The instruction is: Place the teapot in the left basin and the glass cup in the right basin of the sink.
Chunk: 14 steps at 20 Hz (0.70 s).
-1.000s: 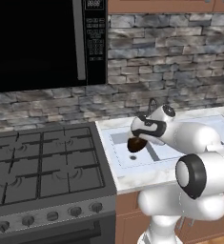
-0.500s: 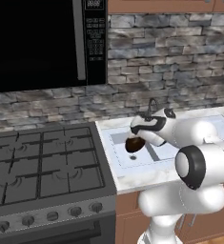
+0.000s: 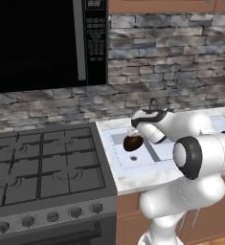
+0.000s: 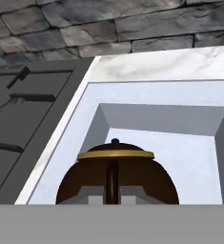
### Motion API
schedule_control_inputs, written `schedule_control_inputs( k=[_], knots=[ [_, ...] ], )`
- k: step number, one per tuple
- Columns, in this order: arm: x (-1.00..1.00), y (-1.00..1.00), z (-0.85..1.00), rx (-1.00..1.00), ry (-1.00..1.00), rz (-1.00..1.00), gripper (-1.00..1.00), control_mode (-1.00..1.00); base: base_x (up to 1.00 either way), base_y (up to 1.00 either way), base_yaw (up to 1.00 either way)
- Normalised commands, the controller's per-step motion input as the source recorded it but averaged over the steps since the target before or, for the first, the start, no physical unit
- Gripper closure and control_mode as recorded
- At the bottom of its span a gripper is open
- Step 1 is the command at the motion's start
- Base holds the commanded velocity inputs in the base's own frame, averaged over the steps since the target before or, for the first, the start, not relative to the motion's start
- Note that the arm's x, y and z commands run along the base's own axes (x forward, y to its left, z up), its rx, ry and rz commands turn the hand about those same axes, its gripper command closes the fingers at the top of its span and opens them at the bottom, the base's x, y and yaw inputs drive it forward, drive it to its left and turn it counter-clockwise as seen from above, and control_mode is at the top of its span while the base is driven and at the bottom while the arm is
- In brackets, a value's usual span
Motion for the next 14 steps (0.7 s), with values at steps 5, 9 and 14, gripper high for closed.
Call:
schedule_control_inputs(
  k=[5, 9, 14],
  knots=[
    [0.19, 0.00, 0.00, 0.04, -0.02, 0.04, 1.00, -1.00, 0.00, 0.00, 0.00],
    [0.14, 0.00, -0.03, 0.03, -0.03, 0.06, 1.00, -1.00, 0.00, 0.00, 0.00],
    [0.10, 0.00, -0.06, 0.00, -0.04, 0.06, 1.00, -1.00, 0.00, 0.00, 0.00]
  ],
)
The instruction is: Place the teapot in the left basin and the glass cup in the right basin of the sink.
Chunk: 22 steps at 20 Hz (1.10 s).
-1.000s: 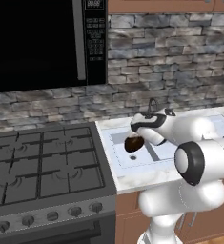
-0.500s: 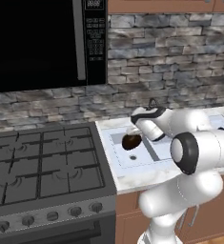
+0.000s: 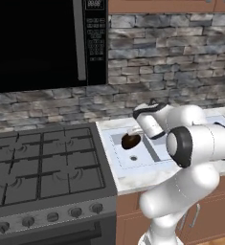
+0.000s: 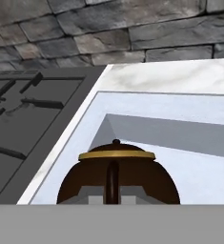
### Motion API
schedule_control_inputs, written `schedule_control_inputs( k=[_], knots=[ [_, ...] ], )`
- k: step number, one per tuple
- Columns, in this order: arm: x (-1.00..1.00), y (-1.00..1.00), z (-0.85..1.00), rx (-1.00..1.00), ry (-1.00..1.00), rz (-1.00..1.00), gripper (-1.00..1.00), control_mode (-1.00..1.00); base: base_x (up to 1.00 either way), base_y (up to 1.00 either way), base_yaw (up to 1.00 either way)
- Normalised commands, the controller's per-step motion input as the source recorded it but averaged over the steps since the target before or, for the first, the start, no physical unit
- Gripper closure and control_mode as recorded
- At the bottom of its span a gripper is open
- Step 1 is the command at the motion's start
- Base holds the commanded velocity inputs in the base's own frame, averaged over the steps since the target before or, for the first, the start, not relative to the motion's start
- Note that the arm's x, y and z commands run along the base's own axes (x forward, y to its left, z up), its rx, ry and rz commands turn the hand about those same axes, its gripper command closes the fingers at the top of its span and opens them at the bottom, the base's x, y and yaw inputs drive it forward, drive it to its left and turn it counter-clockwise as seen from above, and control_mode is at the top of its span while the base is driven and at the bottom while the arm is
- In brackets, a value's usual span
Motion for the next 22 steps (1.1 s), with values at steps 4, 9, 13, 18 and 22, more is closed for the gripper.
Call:
schedule_control_inputs(
  k=[4, 9, 13, 18, 22],
  knots=[
    [0.08, 0.00, -0.08, 0.00, -0.08, 0.07, 1.00, -1.00, 0.00, 0.00, 0.00],
    [0.09, 0.00, -0.10, 0.00, -0.09, 0.09, 1.00, -1.00, 0.00, 0.00, 0.00],
    [0.07, 0.00, -0.14, 0.00, -0.06, 0.09, 1.00, -1.00, 0.00, 0.00, 0.00],
    [0.06, 0.00, -0.17, 0.00, -0.01, 0.09, 1.00, -1.00, 0.00, 0.00, 0.00],
    [0.11, 0.00, -0.16, 0.00, 0.00, 0.07, 1.00, -1.00, 0.00, 0.00, 0.00]
  ],
)
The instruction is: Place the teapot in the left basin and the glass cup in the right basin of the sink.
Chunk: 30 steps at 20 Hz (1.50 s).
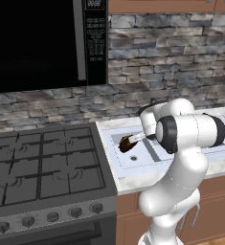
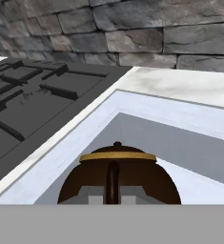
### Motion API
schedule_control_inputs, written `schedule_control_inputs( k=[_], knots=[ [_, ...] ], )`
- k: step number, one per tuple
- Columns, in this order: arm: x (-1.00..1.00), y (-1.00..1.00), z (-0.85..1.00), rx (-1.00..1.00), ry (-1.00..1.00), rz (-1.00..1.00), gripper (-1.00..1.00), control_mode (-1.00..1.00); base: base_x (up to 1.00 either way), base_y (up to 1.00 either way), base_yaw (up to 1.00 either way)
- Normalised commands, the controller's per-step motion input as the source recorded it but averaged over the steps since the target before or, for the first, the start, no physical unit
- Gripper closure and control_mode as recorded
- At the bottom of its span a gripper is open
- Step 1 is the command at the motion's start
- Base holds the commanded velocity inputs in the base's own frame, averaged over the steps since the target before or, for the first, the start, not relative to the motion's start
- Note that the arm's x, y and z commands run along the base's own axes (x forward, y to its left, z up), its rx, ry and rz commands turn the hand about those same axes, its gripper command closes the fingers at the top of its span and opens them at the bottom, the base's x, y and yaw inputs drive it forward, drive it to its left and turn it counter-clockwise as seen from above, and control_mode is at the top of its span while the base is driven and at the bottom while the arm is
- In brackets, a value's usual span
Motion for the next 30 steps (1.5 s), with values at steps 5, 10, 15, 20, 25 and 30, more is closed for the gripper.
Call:
schedule_control_inputs(
  k=[5, 10, 15, 20, 25, 30],
  knots=[
    [0.14, 0.00, -0.08, 0.00, -0.02, 0.07, 1.00, -1.00, 0.00, 0.00, 0.00],
    [0.10, 0.00, -0.07, 0.00, -0.05, 0.07, 1.00, -1.00, 0.00, 0.00, 0.00],
    [0.08, 0.00, -0.10, 0.00, -0.04, 0.07, 1.00, -1.00, 0.00, 0.00, 0.00],
    [0.06, 0.00, -0.12, 0.00, -0.03, 0.06, 1.00, -1.00, 0.00, 0.00, 0.00],
    [0.06, 0.00, -0.08, 0.00, -0.04, 0.05, 1.00, -1.00, 0.00, 0.00, 0.00],
    [0.04, 0.00, -0.11, 0.00, 0.00, 0.04, 1.00, -1.00, 0.00, 0.00, 0.00]
  ],
)
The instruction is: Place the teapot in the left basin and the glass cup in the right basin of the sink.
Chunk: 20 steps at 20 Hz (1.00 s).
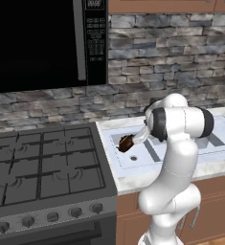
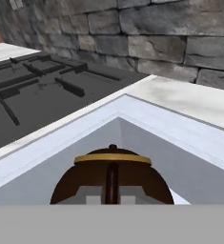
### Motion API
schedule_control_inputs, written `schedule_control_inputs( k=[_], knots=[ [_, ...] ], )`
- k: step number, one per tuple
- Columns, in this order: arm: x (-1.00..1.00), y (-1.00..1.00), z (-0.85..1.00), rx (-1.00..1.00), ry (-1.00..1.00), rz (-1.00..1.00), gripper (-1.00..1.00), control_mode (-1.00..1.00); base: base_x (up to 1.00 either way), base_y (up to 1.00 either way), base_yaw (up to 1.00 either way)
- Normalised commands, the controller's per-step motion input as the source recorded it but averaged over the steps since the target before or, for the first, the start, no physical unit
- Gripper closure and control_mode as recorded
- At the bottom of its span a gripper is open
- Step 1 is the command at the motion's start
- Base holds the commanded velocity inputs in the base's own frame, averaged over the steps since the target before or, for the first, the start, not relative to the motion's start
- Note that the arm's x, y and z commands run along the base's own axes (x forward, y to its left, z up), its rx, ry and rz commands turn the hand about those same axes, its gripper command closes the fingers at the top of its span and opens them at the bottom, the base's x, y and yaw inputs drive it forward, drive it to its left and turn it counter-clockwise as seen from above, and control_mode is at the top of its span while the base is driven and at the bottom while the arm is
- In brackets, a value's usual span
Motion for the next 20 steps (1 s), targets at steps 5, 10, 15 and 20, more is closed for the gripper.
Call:
schedule_control_inputs(
  k=[5, 10, 15, 20],
  knots=[
    [0.00, 0.00, -0.20, 0.00, 0.00, 0.02, 1.00, -1.00, 0.00, 0.00, 0.00],
    [-0.04, 0.00, -0.28, 0.00, 0.00, 0.00, 1.00, -1.00, 0.00, 0.00, 0.00],
    [-0.11, 0.00, -0.32, 0.00, 0.00, 0.00, 1.00, -1.00, 0.00, 0.00, 0.00],
    [-0.19, 0.00, -0.33, -0.02, 0.00, 0.00, 1.00, -1.00, 0.00, 0.00, 0.00]
  ],
)
